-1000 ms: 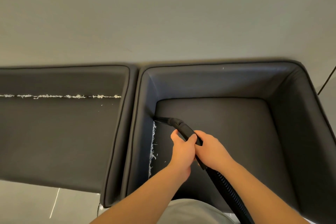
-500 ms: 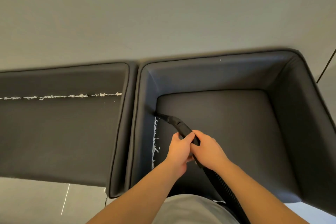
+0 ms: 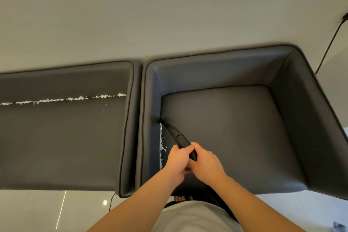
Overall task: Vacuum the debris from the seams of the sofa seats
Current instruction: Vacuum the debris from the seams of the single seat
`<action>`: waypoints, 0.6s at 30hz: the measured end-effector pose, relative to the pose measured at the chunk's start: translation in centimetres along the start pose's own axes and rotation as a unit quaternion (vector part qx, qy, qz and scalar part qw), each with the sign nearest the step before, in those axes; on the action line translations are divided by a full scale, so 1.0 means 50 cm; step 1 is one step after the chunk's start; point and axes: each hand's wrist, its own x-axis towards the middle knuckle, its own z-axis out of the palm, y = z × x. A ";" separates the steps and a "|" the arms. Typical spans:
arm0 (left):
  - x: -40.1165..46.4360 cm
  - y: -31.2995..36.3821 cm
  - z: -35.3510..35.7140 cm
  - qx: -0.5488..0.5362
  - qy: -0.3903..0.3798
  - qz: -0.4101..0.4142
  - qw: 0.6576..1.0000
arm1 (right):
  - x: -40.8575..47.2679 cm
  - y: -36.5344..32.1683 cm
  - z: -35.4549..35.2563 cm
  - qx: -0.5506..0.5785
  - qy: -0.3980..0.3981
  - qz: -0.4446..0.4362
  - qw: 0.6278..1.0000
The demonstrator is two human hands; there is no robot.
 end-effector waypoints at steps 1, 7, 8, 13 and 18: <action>-0.004 -0.017 -0.008 0.006 0.000 -0.007 1.000 | -0.012 0.008 0.019 -0.009 -0.005 0.007 1.000; -0.025 -0.096 -0.046 0.029 -0.004 0.065 0.997 | -0.074 0.002 0.063 0.071 0.020 0.024 0.997; -0.026 -0.097 -0.044 0.028 -0.004 0.080 0.996 | -0.080 -0.001 0.057 0.084 0.031 0.019 0.996; -0.043 -0.113 -0.023 0.018 -0.023 0.082 0.996 | -0.111 -0.002 0.026 0.134 0.020 0.023 0.990; -0.038 -0.130 -0.041 0.016 0.007 0.062 0.998 | -0.112 -0.006 0.052 0.040 0.005 0.017 0.999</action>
